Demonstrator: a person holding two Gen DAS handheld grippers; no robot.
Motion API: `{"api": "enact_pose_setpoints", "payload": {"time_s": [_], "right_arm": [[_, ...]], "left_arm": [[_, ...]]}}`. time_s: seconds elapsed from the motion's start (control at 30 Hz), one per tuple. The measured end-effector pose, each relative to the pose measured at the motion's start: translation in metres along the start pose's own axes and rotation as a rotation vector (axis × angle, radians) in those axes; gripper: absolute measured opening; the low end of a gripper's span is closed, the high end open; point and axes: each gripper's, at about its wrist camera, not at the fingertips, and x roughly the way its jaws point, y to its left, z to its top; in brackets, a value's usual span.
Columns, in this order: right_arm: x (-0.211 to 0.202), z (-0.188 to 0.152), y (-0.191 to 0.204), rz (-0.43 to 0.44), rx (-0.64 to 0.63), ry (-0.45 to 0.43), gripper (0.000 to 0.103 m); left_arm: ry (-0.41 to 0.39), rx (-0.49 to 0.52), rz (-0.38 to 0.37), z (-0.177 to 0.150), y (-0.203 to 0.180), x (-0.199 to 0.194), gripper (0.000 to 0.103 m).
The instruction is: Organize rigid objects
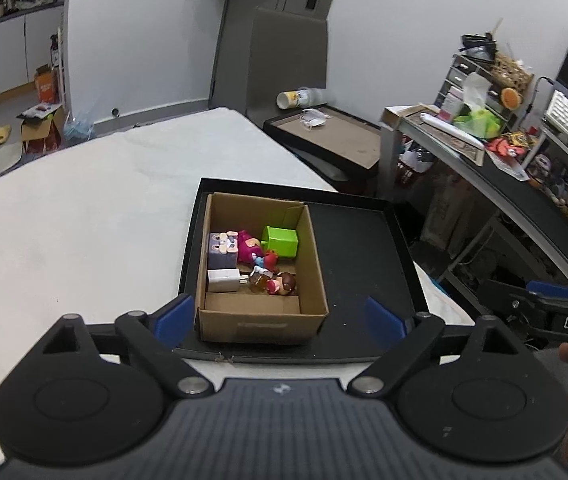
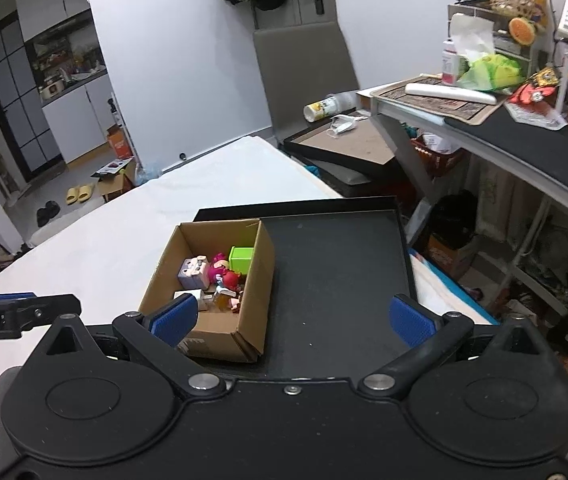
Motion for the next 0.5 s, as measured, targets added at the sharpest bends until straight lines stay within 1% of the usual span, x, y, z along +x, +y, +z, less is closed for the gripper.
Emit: {"api": "enact_pose_setpoints", "payload": {"time_s": [0.2, 0.33, 0.5], "right_arm": [[-0.022, -0.008, 0.005, 0.027, 0.025, -0.009, 0.103], [-0.035, -0.013, 0.006, 0.011, 0.031, -0.031, 0.103], [-0.045, -0.019, 0.005, 0.022, 0.056, -0.027, 0.103]], "left_arm": [[-0.021, 0.033, 0.017, -0.010, -0.008, -0.022, 0.094], [-0.040, 0.055, 0.023, -0.018, -0.010, -0.035, 0.095], [-0.048, 0.076, 0.028, -0.026, -0.015, -0.045, 0.095]]}}
